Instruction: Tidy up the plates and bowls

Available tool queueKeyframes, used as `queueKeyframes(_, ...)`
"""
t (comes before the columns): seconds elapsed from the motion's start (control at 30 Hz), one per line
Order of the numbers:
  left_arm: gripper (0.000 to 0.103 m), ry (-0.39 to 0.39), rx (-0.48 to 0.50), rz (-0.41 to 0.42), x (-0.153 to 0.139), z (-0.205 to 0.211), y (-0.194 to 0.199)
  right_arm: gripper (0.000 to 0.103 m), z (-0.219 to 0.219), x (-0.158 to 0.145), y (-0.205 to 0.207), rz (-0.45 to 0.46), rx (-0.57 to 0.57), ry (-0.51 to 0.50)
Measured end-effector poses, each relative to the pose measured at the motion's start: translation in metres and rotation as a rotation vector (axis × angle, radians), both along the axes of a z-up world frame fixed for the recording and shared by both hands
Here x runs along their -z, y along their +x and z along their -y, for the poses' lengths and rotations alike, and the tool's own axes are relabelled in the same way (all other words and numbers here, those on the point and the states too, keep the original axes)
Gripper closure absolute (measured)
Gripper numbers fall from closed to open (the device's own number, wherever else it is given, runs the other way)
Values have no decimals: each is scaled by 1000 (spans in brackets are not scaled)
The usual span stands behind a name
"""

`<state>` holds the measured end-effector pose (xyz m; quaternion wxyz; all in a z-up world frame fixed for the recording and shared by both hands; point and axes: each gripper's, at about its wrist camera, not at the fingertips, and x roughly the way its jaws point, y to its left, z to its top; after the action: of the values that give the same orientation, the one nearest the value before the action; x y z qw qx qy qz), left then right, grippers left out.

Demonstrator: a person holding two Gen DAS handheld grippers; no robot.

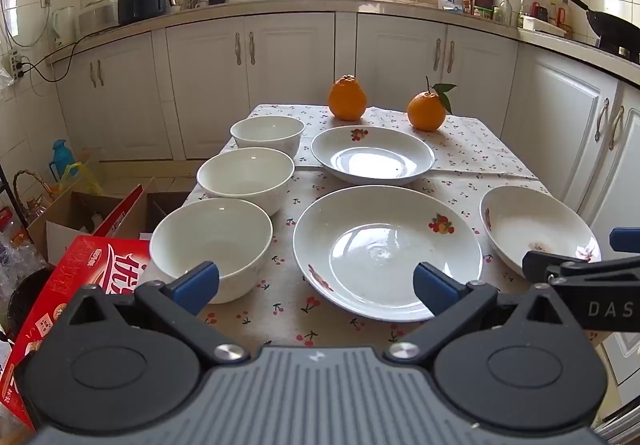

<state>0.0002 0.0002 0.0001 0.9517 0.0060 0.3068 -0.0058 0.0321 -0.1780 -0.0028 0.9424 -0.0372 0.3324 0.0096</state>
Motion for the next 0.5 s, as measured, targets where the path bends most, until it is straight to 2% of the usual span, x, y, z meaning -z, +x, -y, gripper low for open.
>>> queueKeyframes(0.5,1,6,-8,3,2,1,-2,0,0,-1,-2,10,-8,-7)
